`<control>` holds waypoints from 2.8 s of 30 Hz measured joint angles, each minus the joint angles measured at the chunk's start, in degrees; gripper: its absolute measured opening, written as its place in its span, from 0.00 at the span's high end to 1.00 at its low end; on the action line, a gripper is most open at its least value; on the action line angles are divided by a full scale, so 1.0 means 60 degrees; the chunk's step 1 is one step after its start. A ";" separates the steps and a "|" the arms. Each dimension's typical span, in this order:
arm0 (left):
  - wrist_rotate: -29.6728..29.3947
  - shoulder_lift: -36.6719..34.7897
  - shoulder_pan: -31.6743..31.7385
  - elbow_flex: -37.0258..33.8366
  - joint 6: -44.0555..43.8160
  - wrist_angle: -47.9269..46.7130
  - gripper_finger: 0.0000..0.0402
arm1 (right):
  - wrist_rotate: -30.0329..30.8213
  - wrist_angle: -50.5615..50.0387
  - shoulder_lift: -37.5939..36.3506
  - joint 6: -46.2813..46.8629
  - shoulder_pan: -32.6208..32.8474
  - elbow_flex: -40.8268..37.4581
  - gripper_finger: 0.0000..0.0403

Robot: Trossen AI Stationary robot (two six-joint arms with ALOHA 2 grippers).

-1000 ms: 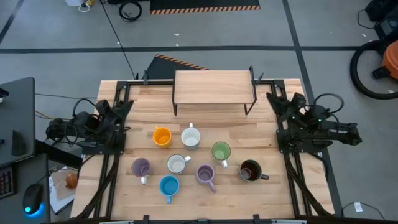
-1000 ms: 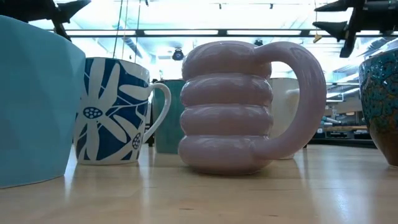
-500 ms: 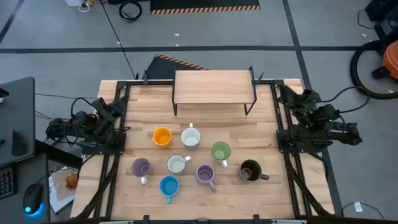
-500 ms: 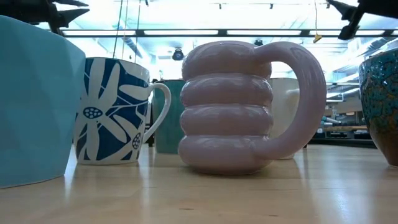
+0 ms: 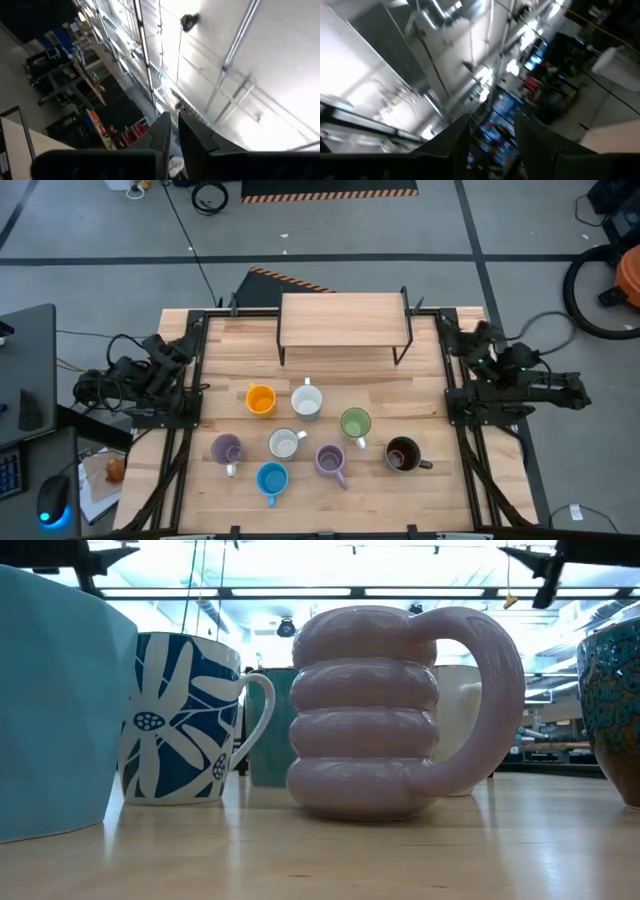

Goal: Place coffee mugs
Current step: Put the top blue mug on the shelf

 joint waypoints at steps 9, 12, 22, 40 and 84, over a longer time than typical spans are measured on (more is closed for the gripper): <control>0.0696 0.0196 -0.0005 0.2364 -0.0706 -0.4920 0.90 | -0.1290 -0.1134 0.2805 -0.0418 -0.0011 0.1890 0.61; 0.1121 0.0560 -0.0005 0.2999 -0.0750 -0.5719 0.90 | -0.2048 -0.2009 0.3528 -0.0346 -0.0011 0.2703 0.61; 0.1448 0.2295 -0.0005 0.4475 -0.0977 -0.7634 0.87 | -0.3873 -0.6831 0.6301 -0.0480 0.0022 0.6026 0.61; 0.2269 0.3570 0.0006 0.5213 -0.1492 -0.8245 0.73 | -0.5472 -1.0604 1.0570 -0.0466 0.1091 0.9287 0.61; 0.2289 0.5884 0.0006 0.9453 0.0423 -1.3815 0.73 | -0.4941 -1.1162 1.7449 -0.7989 0.1455 1.4380 0.41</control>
